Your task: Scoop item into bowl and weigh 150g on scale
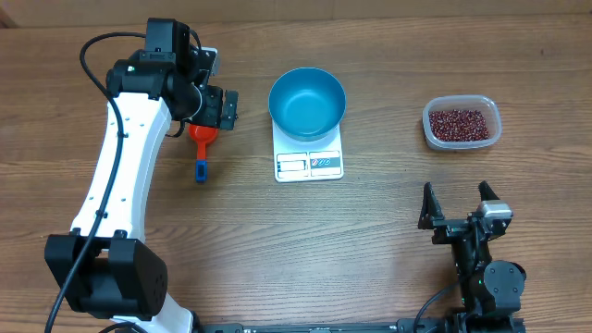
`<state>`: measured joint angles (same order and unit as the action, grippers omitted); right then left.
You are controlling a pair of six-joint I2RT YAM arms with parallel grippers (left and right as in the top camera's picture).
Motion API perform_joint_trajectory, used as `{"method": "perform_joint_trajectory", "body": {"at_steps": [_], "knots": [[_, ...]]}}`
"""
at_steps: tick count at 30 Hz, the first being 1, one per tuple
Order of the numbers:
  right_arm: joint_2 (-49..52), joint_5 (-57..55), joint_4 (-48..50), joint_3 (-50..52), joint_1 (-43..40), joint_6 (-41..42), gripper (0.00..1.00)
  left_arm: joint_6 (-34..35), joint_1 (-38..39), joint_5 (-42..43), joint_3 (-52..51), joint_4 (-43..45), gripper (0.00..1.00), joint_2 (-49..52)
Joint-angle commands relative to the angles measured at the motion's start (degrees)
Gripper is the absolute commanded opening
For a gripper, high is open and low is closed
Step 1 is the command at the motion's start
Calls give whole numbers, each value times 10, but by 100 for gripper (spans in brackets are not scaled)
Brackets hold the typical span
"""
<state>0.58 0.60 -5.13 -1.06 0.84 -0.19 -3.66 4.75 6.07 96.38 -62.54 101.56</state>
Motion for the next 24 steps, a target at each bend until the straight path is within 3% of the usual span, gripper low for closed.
{"method": "perform_joint_trajectory", "body": {"at_steps": [1,24], "knots": [[-4,-5,3,6,4,1,100,-15,-2,10,12,2,100,4],[-4,-5,3,6,4,1,100,-15,-2,10,12,8,100,4]]}}
